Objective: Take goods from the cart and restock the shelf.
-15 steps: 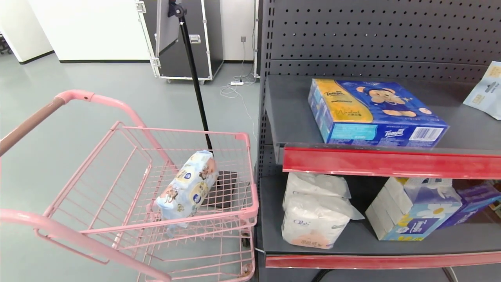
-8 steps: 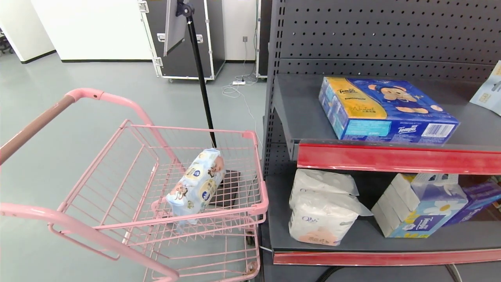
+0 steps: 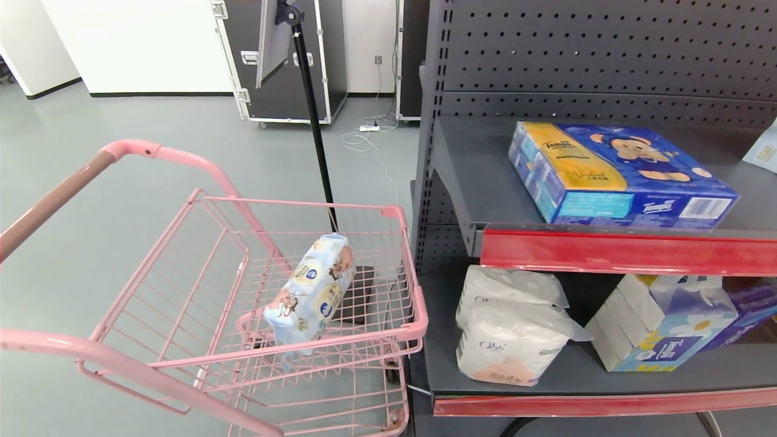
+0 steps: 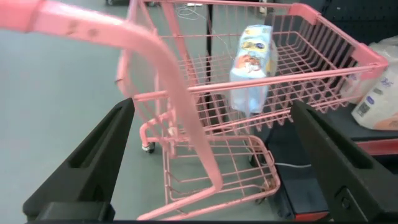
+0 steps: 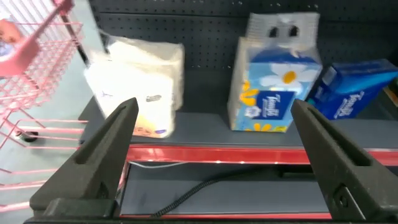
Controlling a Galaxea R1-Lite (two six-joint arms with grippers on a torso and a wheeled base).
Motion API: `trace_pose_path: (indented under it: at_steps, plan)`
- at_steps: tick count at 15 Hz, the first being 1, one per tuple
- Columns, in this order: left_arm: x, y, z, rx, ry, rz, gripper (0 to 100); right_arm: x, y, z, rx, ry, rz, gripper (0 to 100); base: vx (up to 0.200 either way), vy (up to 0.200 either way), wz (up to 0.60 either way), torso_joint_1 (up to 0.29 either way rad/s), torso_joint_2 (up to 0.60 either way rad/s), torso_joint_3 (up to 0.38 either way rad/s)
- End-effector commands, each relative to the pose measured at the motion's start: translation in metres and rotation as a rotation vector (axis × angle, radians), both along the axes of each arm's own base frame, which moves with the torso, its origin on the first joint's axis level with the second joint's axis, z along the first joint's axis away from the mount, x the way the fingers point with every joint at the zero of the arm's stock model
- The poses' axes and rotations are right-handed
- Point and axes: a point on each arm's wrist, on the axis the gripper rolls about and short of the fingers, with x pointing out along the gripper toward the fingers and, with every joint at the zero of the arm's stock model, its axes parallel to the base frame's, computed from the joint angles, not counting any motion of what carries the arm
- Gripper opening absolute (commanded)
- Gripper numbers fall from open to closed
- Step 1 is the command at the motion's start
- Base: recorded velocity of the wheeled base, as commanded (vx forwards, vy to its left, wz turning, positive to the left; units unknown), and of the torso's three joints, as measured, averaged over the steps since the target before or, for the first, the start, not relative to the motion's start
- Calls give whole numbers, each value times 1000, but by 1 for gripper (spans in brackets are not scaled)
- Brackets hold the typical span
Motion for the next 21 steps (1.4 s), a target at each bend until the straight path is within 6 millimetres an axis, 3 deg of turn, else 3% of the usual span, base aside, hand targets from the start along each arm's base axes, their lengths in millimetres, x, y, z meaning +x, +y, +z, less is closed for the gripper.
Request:
trace_pose_path:
  at_steps: [1,13,14,15,16,17,18,21]
  plan:
    - [0,0,0,-1,0,1,100,0,0,0,0,1,1,100,0,0,0,0,0,0]
    - [0,0,0,23,-3,-5,100,0,0,0,0,1,1,100,0,0,0,0,0,0]
    - [-3,0,10,25,-40,-10,100,0,0,0,0,1,1,100,0,0,0,0,0,0]
    - [-17,2,54,-3,-167,-11,100,0,0,0,0,1,-1,100,0,0,0,0,0,0]
    - [0,1,137,-102,-133,-21,100,0,0,0,0,1,-1,100,0,0,0,0,0,0]
    - [9,0,155,-102,-116,-28,100,0,0,0,0,1,-1,100,0,0,0,0,0,0]
    - [44,-5,171,-96,-11,-72,100,0,0,0,-2,1,-1,100,0,0,0,0,0,0]
    - [117,-18,164,-79,257,-237,100,0,0,0,-2,1,-1,100,0,0,0,0,0,0]
